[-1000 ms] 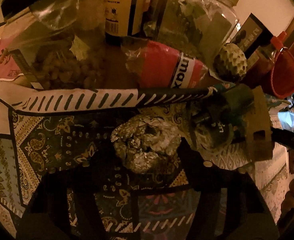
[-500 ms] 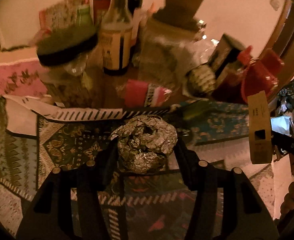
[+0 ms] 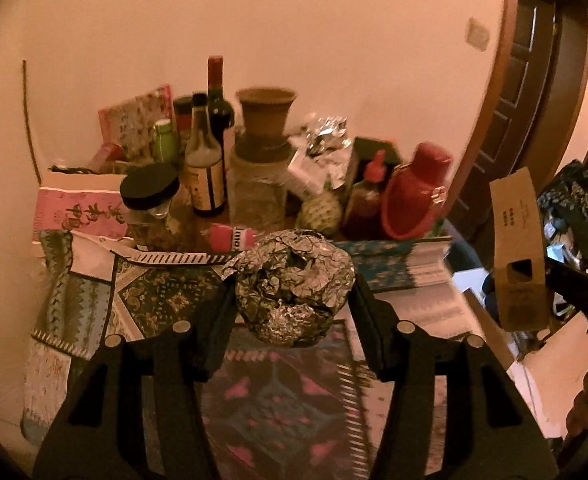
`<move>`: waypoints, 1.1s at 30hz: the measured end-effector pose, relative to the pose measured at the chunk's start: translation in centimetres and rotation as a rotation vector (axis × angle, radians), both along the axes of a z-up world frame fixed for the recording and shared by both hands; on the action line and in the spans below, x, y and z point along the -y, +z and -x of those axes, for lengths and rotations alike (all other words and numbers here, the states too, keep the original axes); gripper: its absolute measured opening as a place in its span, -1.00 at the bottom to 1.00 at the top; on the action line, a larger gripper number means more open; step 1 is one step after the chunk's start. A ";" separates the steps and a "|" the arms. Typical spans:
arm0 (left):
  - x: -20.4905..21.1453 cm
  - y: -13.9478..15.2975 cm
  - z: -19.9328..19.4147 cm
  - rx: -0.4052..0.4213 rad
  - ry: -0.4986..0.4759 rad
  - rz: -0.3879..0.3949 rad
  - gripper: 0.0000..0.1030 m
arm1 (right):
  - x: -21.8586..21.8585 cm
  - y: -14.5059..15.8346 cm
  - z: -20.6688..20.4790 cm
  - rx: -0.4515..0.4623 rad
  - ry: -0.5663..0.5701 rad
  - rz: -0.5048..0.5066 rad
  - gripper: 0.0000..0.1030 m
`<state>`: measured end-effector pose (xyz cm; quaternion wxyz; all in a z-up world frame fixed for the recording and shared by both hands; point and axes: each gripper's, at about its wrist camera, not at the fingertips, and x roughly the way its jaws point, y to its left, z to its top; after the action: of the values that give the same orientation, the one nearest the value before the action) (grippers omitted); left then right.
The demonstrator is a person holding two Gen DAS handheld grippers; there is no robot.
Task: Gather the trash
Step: 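Grasp the crumpled foil ball with the left tool while the right tool grasps the tan cardboard strip, then lift the foil ball and cardboard strip away from the table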
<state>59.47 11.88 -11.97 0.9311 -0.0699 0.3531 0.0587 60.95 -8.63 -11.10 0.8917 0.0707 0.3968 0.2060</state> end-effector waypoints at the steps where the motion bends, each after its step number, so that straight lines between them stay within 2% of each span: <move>1: 0.9 0.6 1.0 0.013 0.005 0.003 0.06 | 0.6 0.6 0.8 0.009 0.000 -0.003 -0.96; 11: 7.4 5.7 10.4 0.124 0.051 0.017 0.06 | 7.3 5.7 8.2 0.112 0.086 -0.074 -0.96; 18: 9.9 8.2 15.8 0.178 0.036 -0.003 0.06 | 9.1 7.4 12.6 0.170 0.103 -0.074 -0.96; 27: 9.4 10.1 22.7 0.249 -0.052 0.008 0.06 | 9.2 8.5 20.0 0.201 0.045 -0.078 -0.96; 33: 7.5 9.6 29.0 0.237 -0.130 -0.001 0.06 | 7.8 8.0 26.9 0.191 -0.021 -0.068 -0.96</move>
<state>30.46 4.42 -2.33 0.9682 -0.0528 0.2442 -0.0104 34.07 -16.44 -3.10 0.9246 0.0852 0.3019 0.2160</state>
